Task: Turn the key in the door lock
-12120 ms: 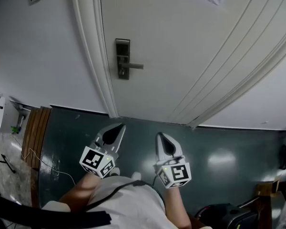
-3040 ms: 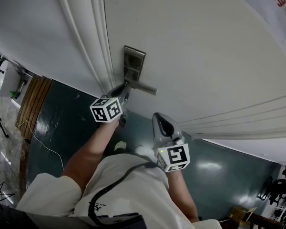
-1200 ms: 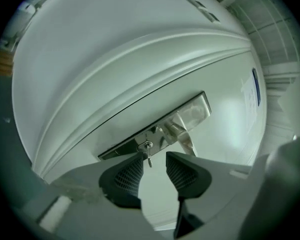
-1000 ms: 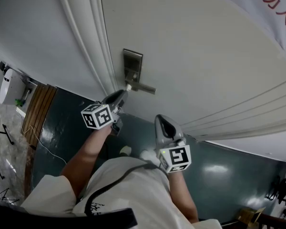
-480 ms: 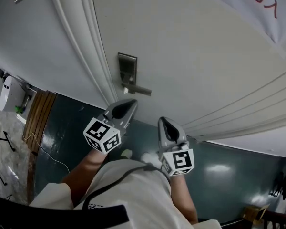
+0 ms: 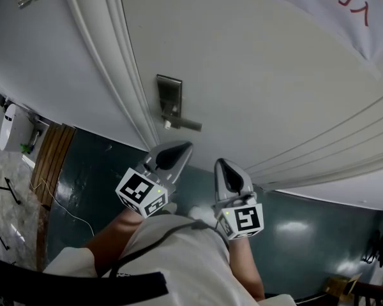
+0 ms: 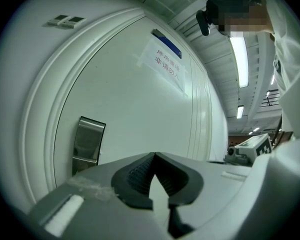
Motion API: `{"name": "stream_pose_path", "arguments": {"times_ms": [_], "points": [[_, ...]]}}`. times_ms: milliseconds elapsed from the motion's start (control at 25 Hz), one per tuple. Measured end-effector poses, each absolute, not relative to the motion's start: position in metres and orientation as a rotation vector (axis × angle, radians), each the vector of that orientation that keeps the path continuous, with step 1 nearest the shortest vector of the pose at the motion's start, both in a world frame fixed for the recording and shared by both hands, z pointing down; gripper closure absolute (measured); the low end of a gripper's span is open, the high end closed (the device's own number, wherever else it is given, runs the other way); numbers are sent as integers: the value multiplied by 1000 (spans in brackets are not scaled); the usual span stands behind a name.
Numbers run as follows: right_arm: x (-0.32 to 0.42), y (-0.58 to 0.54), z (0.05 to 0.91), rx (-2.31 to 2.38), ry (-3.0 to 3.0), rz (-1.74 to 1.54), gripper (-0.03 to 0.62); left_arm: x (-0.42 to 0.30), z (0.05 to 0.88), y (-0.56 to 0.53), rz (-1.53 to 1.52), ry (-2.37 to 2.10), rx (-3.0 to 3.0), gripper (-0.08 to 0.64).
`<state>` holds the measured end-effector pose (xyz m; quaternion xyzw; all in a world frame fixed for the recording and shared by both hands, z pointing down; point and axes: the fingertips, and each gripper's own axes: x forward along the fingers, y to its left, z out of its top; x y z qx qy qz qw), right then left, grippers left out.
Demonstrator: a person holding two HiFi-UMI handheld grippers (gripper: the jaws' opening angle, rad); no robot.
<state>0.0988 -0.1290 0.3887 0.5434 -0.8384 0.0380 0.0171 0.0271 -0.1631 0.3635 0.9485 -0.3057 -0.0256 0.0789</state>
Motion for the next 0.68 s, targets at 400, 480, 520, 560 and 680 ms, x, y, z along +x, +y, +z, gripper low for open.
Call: {"name": "stream_pose_path", "arguments": {"times_ms": [400,480,520,560,680], "points": [[93,-135,391,1680,-2572,102,584,23,371,-168,-52,-927,2836,557],[91,-136,391,1679,-2572,98,584,20,375,-170,-58,-926,2812,557],[90,-137,390,1679,-2576,92,584,17,378,-173,-63,-927,2792,557],[89,-138,390,1679,-2578,88,584,14,382,-175,-67,-931,2771,557],[86,-140,394,1677,-2574,93,584,3,394,-184,-74,-952,2713,557]]}}
